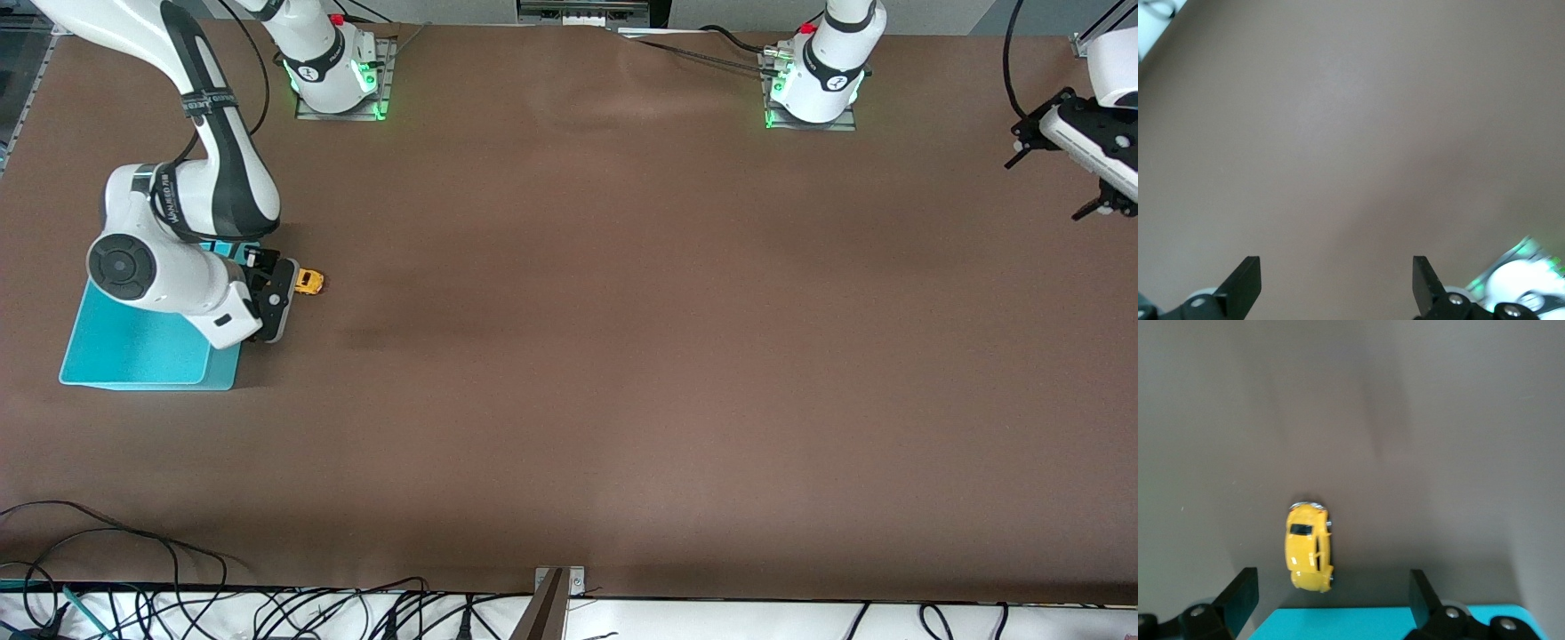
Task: Wind up and store yellow beetle car
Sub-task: 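Close the right gripper on the yellow car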
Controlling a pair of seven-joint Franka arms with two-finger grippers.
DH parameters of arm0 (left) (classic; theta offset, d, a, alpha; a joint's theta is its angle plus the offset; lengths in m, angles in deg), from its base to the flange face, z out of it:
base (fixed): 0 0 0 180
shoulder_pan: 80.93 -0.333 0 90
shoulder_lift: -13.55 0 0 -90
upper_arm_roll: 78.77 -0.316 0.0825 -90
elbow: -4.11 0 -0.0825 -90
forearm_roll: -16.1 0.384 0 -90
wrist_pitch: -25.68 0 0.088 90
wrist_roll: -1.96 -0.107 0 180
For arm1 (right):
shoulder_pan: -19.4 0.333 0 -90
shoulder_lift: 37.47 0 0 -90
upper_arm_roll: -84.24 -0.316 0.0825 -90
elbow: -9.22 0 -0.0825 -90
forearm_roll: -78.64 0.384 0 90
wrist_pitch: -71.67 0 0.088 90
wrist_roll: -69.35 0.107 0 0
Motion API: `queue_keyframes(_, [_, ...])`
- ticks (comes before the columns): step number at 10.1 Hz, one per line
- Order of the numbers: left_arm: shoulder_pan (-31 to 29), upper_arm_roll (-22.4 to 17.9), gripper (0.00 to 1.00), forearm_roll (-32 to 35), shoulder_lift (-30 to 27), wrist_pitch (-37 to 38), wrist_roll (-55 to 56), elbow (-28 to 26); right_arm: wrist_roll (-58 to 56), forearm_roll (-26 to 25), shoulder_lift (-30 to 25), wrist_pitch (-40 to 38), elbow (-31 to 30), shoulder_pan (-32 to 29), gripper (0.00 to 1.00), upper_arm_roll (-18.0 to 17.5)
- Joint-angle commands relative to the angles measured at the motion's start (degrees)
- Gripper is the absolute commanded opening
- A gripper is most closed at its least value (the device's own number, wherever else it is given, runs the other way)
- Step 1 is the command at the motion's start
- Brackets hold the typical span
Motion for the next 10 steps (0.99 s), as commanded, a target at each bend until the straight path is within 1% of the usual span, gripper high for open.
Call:
queue_keyframes(1, [0.5, 3.4, 1.00, -1.5, 2.4, 10.0, 24.1, 8.9, -8.4, -0.5, -3.3, 8.8, -10.5, -0.3, 1.00, 2.9])
queue_keyframes(2, [0.5, 6.1, 1.00, -1.5, 3.1, 11.4, 32.5, 9.8, -8.8, -0.5, -3.1, 11.2, -13.0, -0.3, 1.00, 3.5])
queue_keyframes(3, [0.6, 7.2, 1.00, -1.6, 3.1, 11.4, 38.4, 10.2, -8.8, -0.5, -2.6, 12.9, -14.3, -0.4, 1.00, 4.1])
queue_keyframes(4, [2.3, 7.1, 1.00, -1.6, 3.1, 11.5, 41.3, 10.3, -8.8, -0.4, -2.0, 15.4, -15.6, -0.4, 1.00, 4.7])
queue_keyframes(6, [2.7, 6.9, 1.00, -1.3, 4.3, 11.5, 41.9, 10.3, -7.8, -0.1, -1.5, 19.2, -17.9, -0.4, 1.00, 4.7])
queue_keyframes(8, [3.0, 7.3, 1.00, -1.6, 4.2, 11.4, 42.1, 10.4, -7.6, -0.1, -1.5, 19.9, -18.6, -0.3, 1.00, 4.7])
queue_keyframes(10, [3.1, 7.2, 1.00, -1.7, 5.8, 11.4, 41.6, 13.2, -6.3, -0.1, -1.5, 25.1, -21.2, -0.2, 1.00, 4.4])
